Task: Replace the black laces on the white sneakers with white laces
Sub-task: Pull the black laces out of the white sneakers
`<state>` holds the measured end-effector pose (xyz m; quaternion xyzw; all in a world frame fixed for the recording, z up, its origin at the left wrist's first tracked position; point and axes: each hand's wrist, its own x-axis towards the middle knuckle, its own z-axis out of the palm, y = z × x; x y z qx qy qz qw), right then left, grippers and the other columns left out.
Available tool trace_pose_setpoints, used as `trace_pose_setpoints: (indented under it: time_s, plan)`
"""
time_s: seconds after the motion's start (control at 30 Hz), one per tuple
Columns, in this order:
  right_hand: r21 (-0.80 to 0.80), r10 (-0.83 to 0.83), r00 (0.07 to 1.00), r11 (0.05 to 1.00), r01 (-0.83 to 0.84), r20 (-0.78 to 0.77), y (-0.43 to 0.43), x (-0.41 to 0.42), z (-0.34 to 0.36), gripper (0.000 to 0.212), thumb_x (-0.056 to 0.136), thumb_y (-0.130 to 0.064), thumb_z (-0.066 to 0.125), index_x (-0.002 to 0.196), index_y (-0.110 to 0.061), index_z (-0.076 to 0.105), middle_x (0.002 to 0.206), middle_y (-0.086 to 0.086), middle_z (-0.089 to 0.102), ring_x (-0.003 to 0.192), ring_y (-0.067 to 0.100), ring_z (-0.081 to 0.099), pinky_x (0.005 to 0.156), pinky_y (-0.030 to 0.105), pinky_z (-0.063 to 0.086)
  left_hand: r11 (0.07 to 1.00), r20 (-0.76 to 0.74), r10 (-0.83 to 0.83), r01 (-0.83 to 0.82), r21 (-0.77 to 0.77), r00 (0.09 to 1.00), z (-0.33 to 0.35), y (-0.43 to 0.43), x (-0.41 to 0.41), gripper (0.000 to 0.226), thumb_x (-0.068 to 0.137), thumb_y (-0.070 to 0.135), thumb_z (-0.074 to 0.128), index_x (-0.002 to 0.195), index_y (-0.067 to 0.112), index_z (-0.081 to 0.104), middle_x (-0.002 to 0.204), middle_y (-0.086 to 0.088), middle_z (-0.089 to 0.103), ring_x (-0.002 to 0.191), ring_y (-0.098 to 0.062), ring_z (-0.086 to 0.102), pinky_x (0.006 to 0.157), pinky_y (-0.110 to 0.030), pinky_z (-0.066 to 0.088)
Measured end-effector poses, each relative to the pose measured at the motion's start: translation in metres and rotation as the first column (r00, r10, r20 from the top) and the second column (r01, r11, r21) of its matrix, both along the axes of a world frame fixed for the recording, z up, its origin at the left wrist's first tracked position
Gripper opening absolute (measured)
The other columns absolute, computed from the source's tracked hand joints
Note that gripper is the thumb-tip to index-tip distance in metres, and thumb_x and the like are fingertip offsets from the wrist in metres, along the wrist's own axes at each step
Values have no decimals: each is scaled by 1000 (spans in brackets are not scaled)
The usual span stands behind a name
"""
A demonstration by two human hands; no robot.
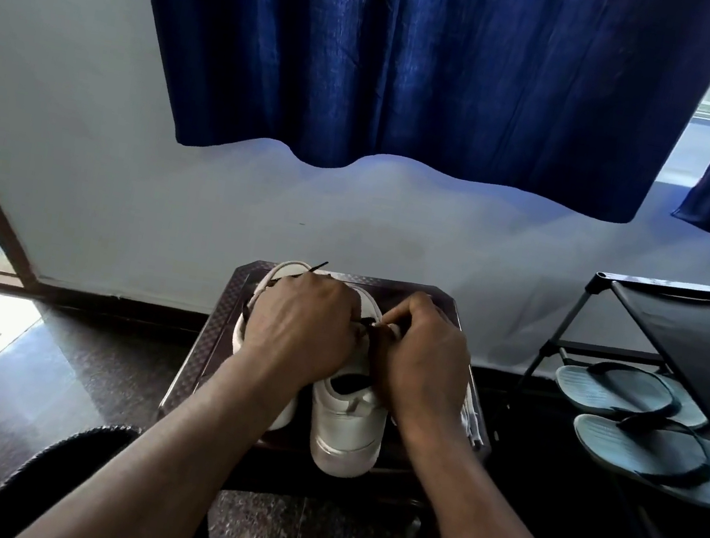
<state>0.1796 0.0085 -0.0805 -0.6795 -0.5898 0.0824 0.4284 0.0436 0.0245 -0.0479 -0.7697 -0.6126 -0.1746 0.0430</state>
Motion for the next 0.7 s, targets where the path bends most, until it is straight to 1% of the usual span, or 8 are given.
trace_pose_setpoints:
  time_s: [0.1,0.17,0.23,0.27,0.37,0.4,0.53,0.7]
  plan:
    - [-12,-3,1000,1000,3,-7,1,1,-1,7,81,-21,69,85,-25,64,86,-3,70,79,25,65,62,34,45,1000,68,12,-10,-28,998,-4,-1,5,13,93,35,64,95,30,75,106,5,63,99,-26,65,73,-36,51]
    - [-20,-5,1000,1000,5,-8,1,1,0,6,81,-22,68,85,-24,64,83,-3,69,77,25,63,61,33,43,997,346,23,3,-74,938,-3,3,2,11,93,28,68,83,30,72,105,13,64,95,-18,66,76,-33,50]
    - [-27,4,1000,1000,-4,-13,1,1,0,5,80,-20,65,84,-23,63,79,-6,67,75,22,60,60,32,42,976,798,65,130,-176,599,5,7,-2,20,98,19,66,79,24,68,100,15,75,83,-7,70,78,-34,51]
    - [-30,7,1000,1000,-7,-15,1,1,0,5,79,-19,63,83,-22,62,78,-7,66,74,21,59,60,32,42,954,902,123,201,-222,414,10,5,-3,23,102,18,62,79,19,65,97,9,79,67,-3,67,71,-33,48]
    - [-47,12,1000,999,-13,-21,2,2,-1,5,78,-17,60,79,-22,59,74,-6,65,72,19,60,58,33,43,959,958,158,193,-207,241,18,2,-4,40,104,22,59,64,20,55,70,-2,69,43,-9,40,54,-29,28]
    - [-54,15,1000,998,-16,-17,2,2,-1,5,78,-17,60,79,-21,59,74,-6,65,72,20,60,58,33,42,973,948,153,122,-194,280,17,3,-5,40,102,26,60,63,19,52,64,0,61,46,-14,39,50,-28,28]
    - [-32,-1,1000,999,2,16,3,0,-1,5,80,-19,63,84,-22,62,82,-2,70,80,27,66,63,35,49,994,503,80,-34,-100,861,4,8,-11,21,90,43,68,96,31,52,80,2,67,77,-27,61,68,-38,50]
    - [-31,-22,999,999,23,38,3,0,0,6,81,-21,68,86,-23,64,81,-2,72,82,28,67,61,35,48,999,6,2,-2,35,1000,1,-1,-1,20,89,44,63,100,34,75,99,0,74,94,-31,68,72,-34,49]
